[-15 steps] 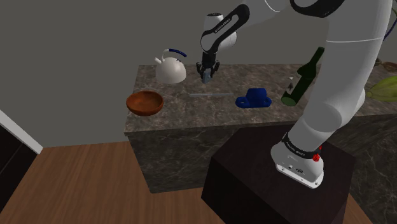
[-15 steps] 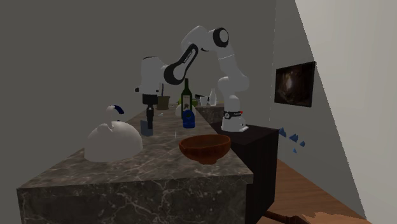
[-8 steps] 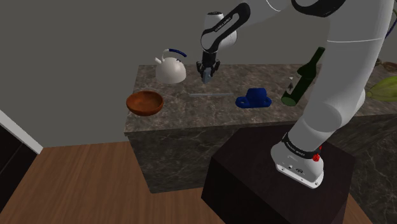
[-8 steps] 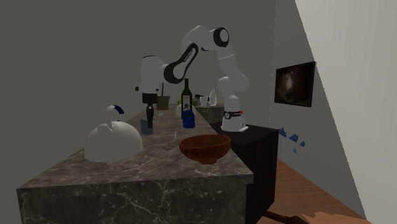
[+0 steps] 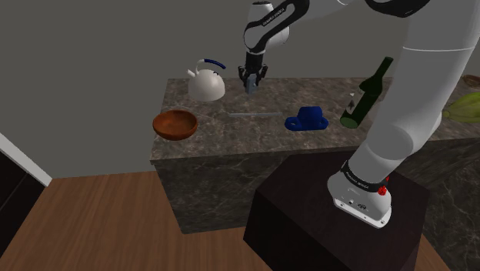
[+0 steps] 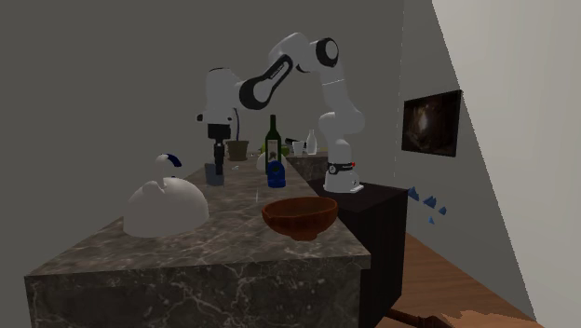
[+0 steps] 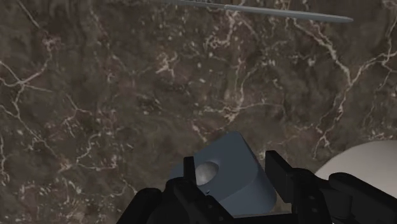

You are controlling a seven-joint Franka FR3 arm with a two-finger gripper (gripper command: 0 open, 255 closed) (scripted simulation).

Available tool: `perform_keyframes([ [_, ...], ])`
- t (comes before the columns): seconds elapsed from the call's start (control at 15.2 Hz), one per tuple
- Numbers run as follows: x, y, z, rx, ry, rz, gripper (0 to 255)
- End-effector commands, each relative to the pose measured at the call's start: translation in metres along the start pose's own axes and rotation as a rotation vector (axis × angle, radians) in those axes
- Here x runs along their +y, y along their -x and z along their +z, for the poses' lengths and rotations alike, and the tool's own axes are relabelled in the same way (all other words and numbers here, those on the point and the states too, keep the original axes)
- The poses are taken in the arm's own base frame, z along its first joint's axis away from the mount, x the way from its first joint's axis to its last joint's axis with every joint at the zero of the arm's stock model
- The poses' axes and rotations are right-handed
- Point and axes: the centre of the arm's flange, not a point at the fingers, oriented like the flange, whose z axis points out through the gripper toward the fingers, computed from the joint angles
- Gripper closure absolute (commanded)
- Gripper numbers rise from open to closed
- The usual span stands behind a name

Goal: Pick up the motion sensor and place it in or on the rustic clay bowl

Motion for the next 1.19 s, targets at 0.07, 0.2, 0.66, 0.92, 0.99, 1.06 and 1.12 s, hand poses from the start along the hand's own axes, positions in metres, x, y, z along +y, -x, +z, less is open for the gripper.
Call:
perform_keyframes([
  [0.07, 0.0, -0.001, -0.015, 0.0, 0.0, 0.0, 255],
  [0.2, 0.0, -0.001, -0.026, 0.0, 0.0, 0.0, 255],
  [0.66, 0.001, -0.003, -0.062, 0.0, 0.0, 0.0, 255],
  [0.92, 0.001, -0.003, -0.084, 0.0, 0.0, 0.0, 255],
  [0.99, 0.002, -0.004, -0.089, 0.0, 0.0, 0.0, 255],
  [1.06, 0.002, -0.004, -0.094, 0.0, 0.0, 0.0, 255],
  [1.12, 0.002, -0.004, -0.099, 0.0, 0.0, 0.0, 255],
])
